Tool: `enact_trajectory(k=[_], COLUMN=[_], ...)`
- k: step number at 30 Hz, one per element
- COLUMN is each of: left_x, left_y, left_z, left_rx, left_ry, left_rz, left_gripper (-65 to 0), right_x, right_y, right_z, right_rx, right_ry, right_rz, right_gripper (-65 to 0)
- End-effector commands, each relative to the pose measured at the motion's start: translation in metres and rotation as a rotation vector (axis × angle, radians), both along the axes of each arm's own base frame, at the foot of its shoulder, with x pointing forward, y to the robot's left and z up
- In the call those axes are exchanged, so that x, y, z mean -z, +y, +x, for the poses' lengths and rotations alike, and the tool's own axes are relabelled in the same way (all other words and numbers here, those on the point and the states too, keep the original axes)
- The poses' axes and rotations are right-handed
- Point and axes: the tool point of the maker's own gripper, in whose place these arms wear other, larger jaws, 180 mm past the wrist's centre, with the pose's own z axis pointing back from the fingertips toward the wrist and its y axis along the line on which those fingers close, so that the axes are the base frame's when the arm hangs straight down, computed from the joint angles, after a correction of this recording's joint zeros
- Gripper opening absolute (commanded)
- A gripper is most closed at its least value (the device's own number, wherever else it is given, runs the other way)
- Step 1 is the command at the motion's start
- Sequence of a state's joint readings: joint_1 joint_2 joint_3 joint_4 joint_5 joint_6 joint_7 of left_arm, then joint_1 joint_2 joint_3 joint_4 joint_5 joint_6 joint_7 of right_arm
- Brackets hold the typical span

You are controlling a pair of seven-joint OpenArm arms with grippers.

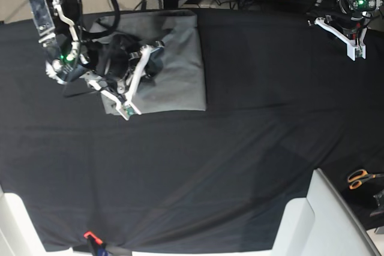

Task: Fold the T-shirt properly
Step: 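Fold the held end over onto the shirt stack with the right gripper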

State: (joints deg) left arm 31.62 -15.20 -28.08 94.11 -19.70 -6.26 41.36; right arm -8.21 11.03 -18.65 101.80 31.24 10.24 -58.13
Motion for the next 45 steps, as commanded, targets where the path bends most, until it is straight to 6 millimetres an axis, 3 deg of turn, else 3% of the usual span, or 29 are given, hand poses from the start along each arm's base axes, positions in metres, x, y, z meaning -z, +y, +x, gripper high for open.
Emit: enact_trajectory(k=[1,5,10,11,18,23,26,29,30,32,34,37,40,42,45], left_x=[-0.007,-0.008,-0.007,-0.007,-0.007,-0.007,-0.007,-0.008,-0.008,-0.008,-0.009,-0.009,-0.009,-0.009,-0.008], left_y=[0.005,0.005,0.005,0.005,0.005,0.005,0.006,0.006,0.006,0.008,0.009,0.009,0.008,0.008,0.008], left_z=[0.004,0.005,0.005,0.005,0.005,0.005,0.005,0.005,0.005,0.005,0.005,0.005,0.005,0.005,0.005], left_rx=[0.006,0.008,0.006,0.006,0.006,0.005,0.006,0.005,0.005,0.001,0.001,0.000,0.004,0.004,0.005], left_ry=[-0.023,-0.026,-0.025,-0.025,-0.025,-0.024,-0.024,-0.024,-0.024,-0.025,-0.026,-0.026,-0.025,-0.025,-0.024], left_rz=[0.019,0.020,0.019,0.019,0.019,0.019,0.020,0.021,0.021,0.024,0.026,0.026,0.025,0.025,0.025], left_gripper=[-65.0,-65.0,-65.0,-65.0,-65.0,-65.0,-65.0,-65.0,-65.0,-65.0,-65.0,-65.0,-65.0,-65.0,-65.0], right_x=[-0.008,0.001,0.001,0.001,-0.003,-0.006,-0.023,-0.063,-0.078,-0.086,-0.077,-0.058,-0.036,-0.023,-0.019], right_y=[0.006,0.010,0.015,0.017,0.041,0.077,0.091,0.082,0.075,0.049,0.018,-0.030,-0.065,-0.080,-0.081], right_z=[0.008,0.010,0.010,0.010,0.006,-0.009,-0.010,-0.004,-0.001,0.007,0.018,0.028,0.032,0.033,0.030], right_rx=[0.001,0.011,0.014,0.015,-0.033,-0.106,-0.141,-0.191,-0.203,-0.139,0.005,0.174,0.238,0.261,0.242], right_ry=[-0.026,0.008,0.015,0.015,0.018,0.116,0.143,0.045,-0.014,-0.053,-0.027,-0.009,-0.009,0.000,0.001], right_rz=[0.032,0.037,0.053,0.057,0.087,0.224,0.319,0.352,0.346,0.317,0.287,0.231,0.128,0.067,0.044], right_gripper=[-64.2,-60.2,-37.7,-35.6,-34.8,-35.0,-35.1,-36.6,-39.8,-50.6,-64.4,-63.2,-64.4,-64.4,-64.4])
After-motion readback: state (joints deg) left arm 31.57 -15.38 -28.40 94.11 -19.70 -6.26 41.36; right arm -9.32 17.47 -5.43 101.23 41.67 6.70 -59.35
